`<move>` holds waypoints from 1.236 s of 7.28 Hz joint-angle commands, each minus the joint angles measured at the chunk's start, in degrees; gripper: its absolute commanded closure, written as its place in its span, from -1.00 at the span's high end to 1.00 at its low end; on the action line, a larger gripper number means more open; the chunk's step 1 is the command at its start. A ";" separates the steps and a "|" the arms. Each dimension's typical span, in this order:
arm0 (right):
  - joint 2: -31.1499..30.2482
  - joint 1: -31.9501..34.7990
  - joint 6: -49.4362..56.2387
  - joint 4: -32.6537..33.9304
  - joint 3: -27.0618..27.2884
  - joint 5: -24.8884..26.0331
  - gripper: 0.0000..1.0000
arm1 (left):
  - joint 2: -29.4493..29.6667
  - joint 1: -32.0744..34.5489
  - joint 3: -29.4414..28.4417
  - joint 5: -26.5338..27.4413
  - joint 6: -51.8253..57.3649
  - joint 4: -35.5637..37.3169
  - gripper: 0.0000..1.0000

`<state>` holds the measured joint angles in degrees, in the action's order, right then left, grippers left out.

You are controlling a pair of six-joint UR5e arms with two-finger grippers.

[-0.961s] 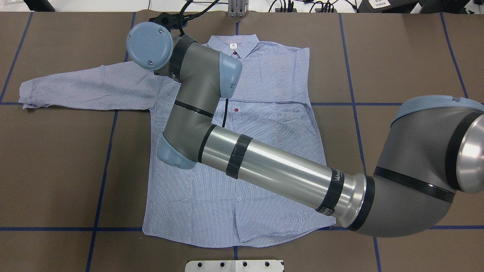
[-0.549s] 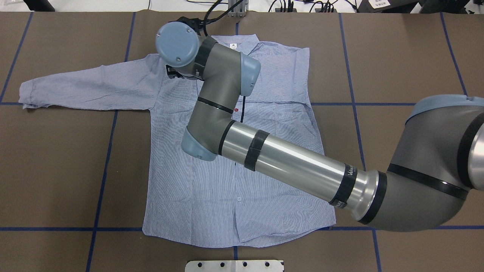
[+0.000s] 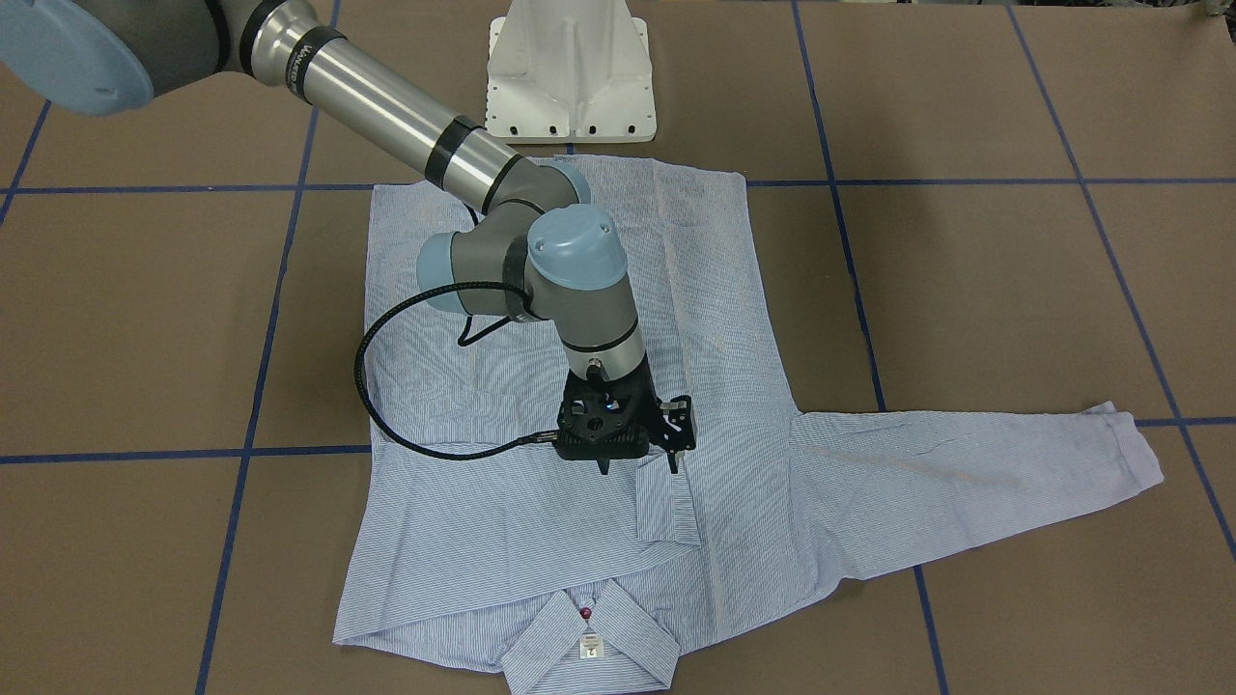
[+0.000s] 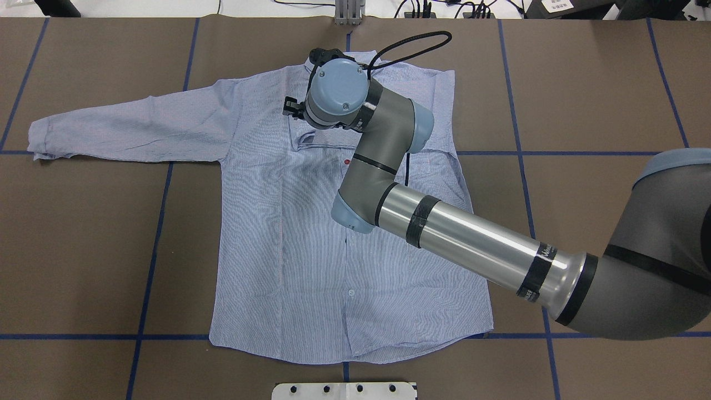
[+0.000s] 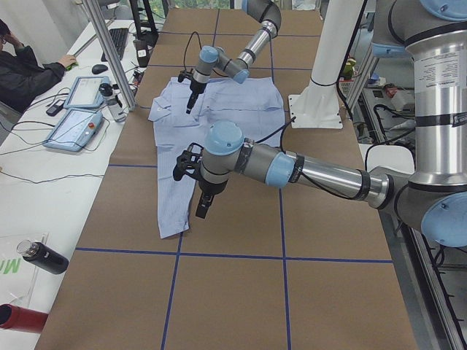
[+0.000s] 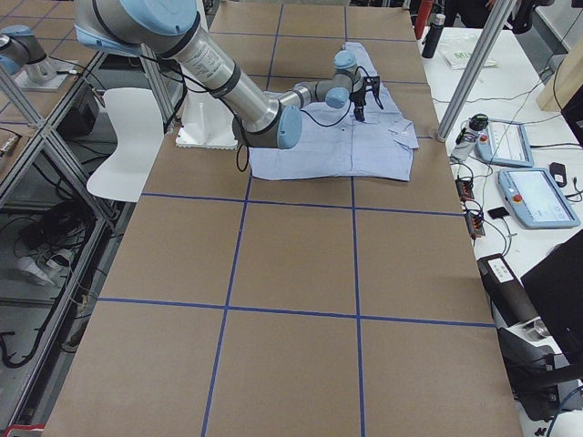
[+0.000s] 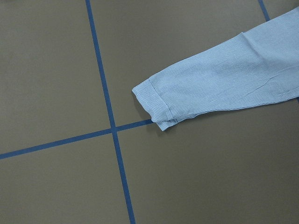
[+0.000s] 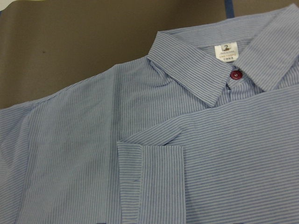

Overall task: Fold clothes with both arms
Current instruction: 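Lay the sleeve across the chest below the collar with the right gripper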

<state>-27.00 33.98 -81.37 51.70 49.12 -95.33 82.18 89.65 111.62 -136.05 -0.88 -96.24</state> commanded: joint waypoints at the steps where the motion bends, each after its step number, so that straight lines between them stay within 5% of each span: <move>1: 0.11 -1.71 -5.03 -1.16 -2.70 4.43 0.72 | 0.00 0.00 0.00 0.00 0.00 0.00 1.00; 5: 5.10 -4.18 -7.84 -1.16 -7.10 11.11 0.70 | -0.09 0.00 -0.26 0.00 0.09 0.09 1.00; 6: 6.86 -4.35 -7.93 -1.16 -8.67 12.52 0.35 | -0.09 0.00 -0.18 0.00 0.09 0.09 1.00; 7: 9.66 -5.05 -7.93 -1.25 -11.56 15.84 0.22 | -0.17 0.09 -0.09 0.00 0.09 0.17 1.00; 9: 13.62 -5.76 -7.84 -1.25 -14.64 17.71 0.20 | -0.61 0.09 0.26 0.00 0.09 0.17 1.00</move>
<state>-15.97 28.80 -89.22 50.46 36.84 -79.27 81.76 89.73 111.65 -136.05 -0.79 -96.08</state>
